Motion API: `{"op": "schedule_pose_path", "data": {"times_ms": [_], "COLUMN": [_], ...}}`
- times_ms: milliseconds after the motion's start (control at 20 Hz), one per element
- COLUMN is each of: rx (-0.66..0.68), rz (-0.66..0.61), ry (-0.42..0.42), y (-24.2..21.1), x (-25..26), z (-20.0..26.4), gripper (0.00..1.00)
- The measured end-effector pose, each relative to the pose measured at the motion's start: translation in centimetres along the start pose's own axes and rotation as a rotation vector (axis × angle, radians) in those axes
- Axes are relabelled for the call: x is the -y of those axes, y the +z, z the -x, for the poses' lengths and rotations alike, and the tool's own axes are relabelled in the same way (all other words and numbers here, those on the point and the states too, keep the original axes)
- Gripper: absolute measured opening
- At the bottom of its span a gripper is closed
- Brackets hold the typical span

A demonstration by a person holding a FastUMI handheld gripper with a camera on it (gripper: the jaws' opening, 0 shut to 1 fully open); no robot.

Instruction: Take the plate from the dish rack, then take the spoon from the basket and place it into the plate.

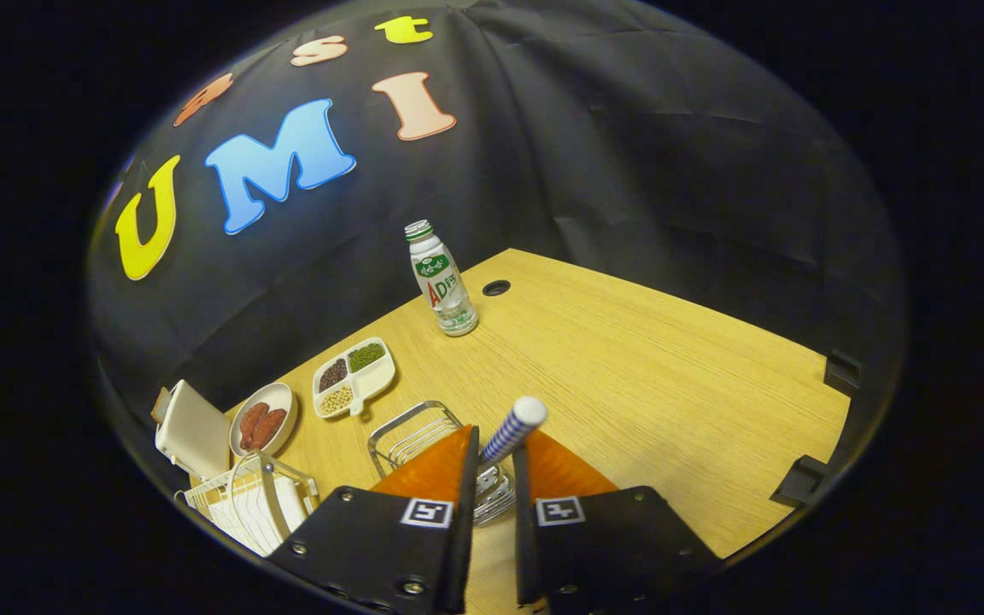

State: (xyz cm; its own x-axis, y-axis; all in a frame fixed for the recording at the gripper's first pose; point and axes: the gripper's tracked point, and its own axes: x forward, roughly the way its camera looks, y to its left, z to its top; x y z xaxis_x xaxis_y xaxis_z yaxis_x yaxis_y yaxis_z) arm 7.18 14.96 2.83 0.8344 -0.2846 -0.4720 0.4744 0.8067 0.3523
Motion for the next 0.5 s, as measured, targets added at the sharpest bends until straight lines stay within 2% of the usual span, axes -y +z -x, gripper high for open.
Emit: {"op": "schedule_pose_path", "data": {"times_ms": [50,150,500], "rx": [0.025,0.021,0.040], "rz": [-0.002,0.043,0.199], "ry": [0.038,0.042,0.015], "y": [0.7,0.6,2.5], "x": [-1.3,-1.2,-3.2], "z": [0.2,0.0,0.5], "gripper": [0.20,0.04,0.04]}}
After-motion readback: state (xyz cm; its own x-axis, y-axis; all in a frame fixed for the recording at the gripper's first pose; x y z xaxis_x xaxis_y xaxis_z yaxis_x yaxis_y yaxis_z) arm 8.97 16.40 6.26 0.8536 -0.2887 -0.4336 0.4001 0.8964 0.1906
